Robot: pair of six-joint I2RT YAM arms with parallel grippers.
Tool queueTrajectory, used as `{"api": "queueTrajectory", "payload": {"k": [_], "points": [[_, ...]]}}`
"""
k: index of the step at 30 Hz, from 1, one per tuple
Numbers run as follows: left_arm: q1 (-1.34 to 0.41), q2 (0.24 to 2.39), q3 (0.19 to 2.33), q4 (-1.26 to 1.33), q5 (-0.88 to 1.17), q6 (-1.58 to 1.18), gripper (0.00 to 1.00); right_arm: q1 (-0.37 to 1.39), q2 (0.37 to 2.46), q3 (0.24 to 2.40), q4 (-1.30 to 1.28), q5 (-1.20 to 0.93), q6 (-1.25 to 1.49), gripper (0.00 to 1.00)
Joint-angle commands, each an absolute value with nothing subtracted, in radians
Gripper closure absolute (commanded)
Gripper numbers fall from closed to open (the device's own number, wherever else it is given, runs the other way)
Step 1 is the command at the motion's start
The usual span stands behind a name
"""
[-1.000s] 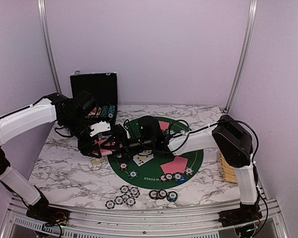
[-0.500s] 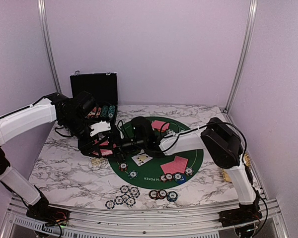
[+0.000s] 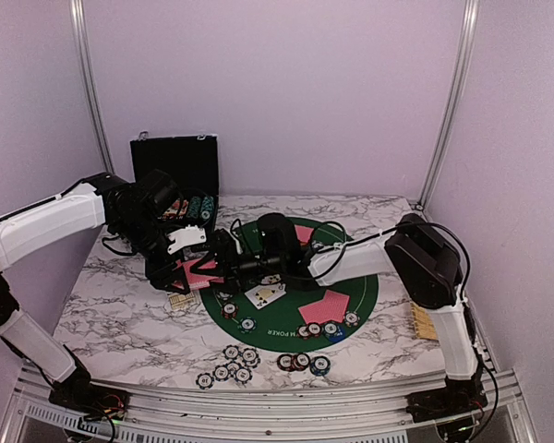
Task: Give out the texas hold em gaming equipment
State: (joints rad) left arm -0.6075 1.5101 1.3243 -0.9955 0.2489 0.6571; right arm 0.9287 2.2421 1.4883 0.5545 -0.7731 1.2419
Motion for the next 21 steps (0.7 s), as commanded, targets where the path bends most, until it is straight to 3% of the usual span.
{"api": "queueTrajectory", "payload": {"k": [1,16,19,21], "points": [[-0.601,1.481,1.341,-0.994,0.265,0.662,1.00,0.914,2.196,1.466,0.485,-0.768,1.202,0.41],[-0.601,1.486,1.338,-0.995,0.253,0.664,1.00,0.900,2.084,1.372,0.534,-0.785,1.216,0.42],[-0.601,1.486,1.335,-0.994,0.254,0.666,1.00,0.900,2.079,1.371,0.534,-0.785,1.218,0.50],[-0.601,1.485,1.335,-0.994,0.251,0.666,1.00,0.899,2.079,1.374,0.530,-0.789,1.218,0.63]]}}
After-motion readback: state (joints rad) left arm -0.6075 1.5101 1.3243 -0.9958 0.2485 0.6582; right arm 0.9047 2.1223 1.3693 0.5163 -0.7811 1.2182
